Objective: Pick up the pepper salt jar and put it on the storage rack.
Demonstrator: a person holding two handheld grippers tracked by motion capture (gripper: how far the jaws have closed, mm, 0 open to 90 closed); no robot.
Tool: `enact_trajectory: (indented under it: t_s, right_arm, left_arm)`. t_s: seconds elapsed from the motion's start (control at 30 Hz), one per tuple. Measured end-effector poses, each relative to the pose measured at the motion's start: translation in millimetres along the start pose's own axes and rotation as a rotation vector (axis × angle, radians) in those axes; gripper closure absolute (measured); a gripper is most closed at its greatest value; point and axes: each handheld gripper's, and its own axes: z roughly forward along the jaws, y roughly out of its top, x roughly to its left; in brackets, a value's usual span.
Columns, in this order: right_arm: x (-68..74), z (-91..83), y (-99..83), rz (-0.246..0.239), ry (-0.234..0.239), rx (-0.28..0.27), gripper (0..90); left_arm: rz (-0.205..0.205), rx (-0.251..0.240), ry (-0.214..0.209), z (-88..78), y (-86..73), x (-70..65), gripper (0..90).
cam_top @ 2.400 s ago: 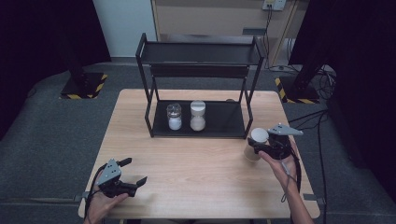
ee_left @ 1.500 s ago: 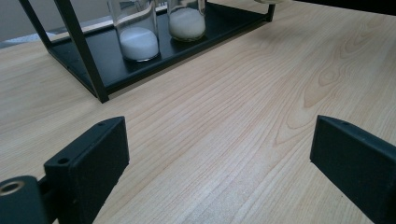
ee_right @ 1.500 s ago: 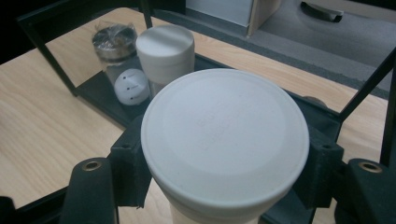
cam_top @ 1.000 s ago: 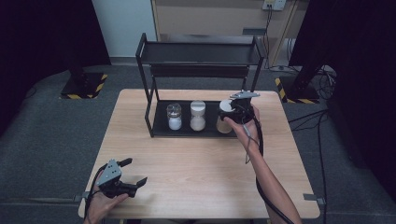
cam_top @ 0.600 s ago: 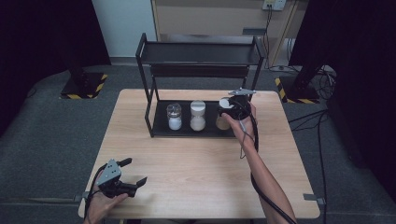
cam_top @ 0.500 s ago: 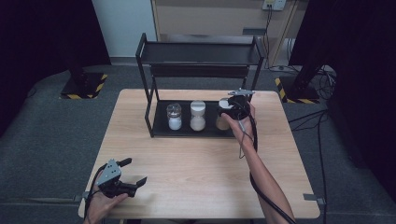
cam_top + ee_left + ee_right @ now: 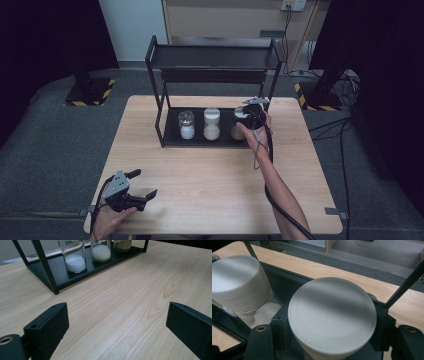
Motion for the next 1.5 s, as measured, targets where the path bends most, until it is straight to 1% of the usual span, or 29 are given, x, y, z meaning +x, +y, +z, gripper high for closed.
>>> enact_trajectory:
  t_s: [0.03,0.1,0.17,0.23,0.3,0.53,0.57,0.6,0.63,0.7,0.77,0.83,1.03,1.13,1.23,1.27,1.33,1.43,1.5]
  right_arm:
    - [-0.4,0.6,-0.6,-0.004,0.001,0.001,33.6]
    - [0.2,1.2,-1.4,0.006,-0.004,0.002,33.6]
    - [0.0,1.8,-1.7,0.006,-0.003,0.006,33.6]
    - [0.2,3.0,-3.0,-0.002,-0.004,0.007,33.6]
    - [1.0,3.6,-6.2,-0.002,-0.004,-0.003,33.6]
    - [1.3,4.0,-7.7,0.001,-0.005,-0.008,32.9]
    - [1.6,4.0,-7.6,-0.001,-0.007,-0.009,31.2]
    - [1.5,3.1,-8.3,-0.006,-0.007,-0.019,27.4]
    - [1.5,1.8,-8.3,-0.005,-0.008,-0.027,25.5]
    - [1.8,-3.1,-7.4,-0.012,-0.010,-0.051,20.1]
    - [-0.3,-10.0,-4.8,-0.012,0.007,-0.075,17.6]
    - [2.1,-18.2,-1.1,-0.028,0.002,-0.102,15.1]
    - [4.1,-41.3,10.7,-0.057,0.040,-0.150,12.6]
    - [7.1,-51.1,13.7,-0.078,0.053,-0.160,12.2]
    - [10.3,-61.7,13.7,-0.096,0.060,-0.185,12.2]
    - [10.4,-65.3,13.7,-0.092,0.071,-0.190,12.1]
    - [12.8,-73.2,13.3,-0.109,0.077,-0.195,11.9]
    - [13.1,-85.4,9.3,-0.119,0.097,-0.212,10.3]
    - [14.3,-93.9,4.4,-0.129,0.098,-0.221,9.4]
  left_arm:
    - [0.000,0.000,0.000,-0.1,0.0,0.0,3.5]
    - [0.000,0.000,0.000,-0.1,0.0,-0.1,3.5]
    - [0.001,0.000,0.000,-0.1,0.0,-0.1,3.5]
    - [0.001,0.000,0.000,0.0,0.0,-0.1,3.5]
    - [0.002,0.000,0.000,0.0,0.1,-0.1,3.5]
    - [0.005,0.001,-0.002,0.1,0.1,-0.1,3.5]
    - [0.005,0.001,-0.001,-0.1,0.2,-0.3,3.5]
    - [0.005,0.001,-0.001,-0.1,0.2,-0.3,3.5]
    - [0.005,-0.001,-0.001,-0.4,0.1,-0.2,3.5]
    - [0.006,0.001,-0.001,-0.1,0.3,-0.6,3.5]
    - [0.009,0.002,-0.002,-0.1,0.5,-0.9,3.5]
    - [0.009,0.002,-0.001,0.0,0.6,-1.2,3.5]
    - [0.007,0.003,-0.002,0.6,0.7,-1.0,3.5]
    - [0.007,0.003,-0.001,0.3,0.7,-0.9,3.5]
    - [0.004,0.000,-0.002,0.6,0.6,-0.6,3.5]
    - [0.005,0.000,-0.004,0.9,0.7,-0.6,3.5]
    - [0.004,0.002,-0.004,1.0,0.9,-0.8,3.5]
    - [-0.005,0.004,-0.003,0.7,-0.4,-0.1,3.5]
    - [-0.012,-0.003,-0.003,-0.5,-1.3,0.7,3.5]
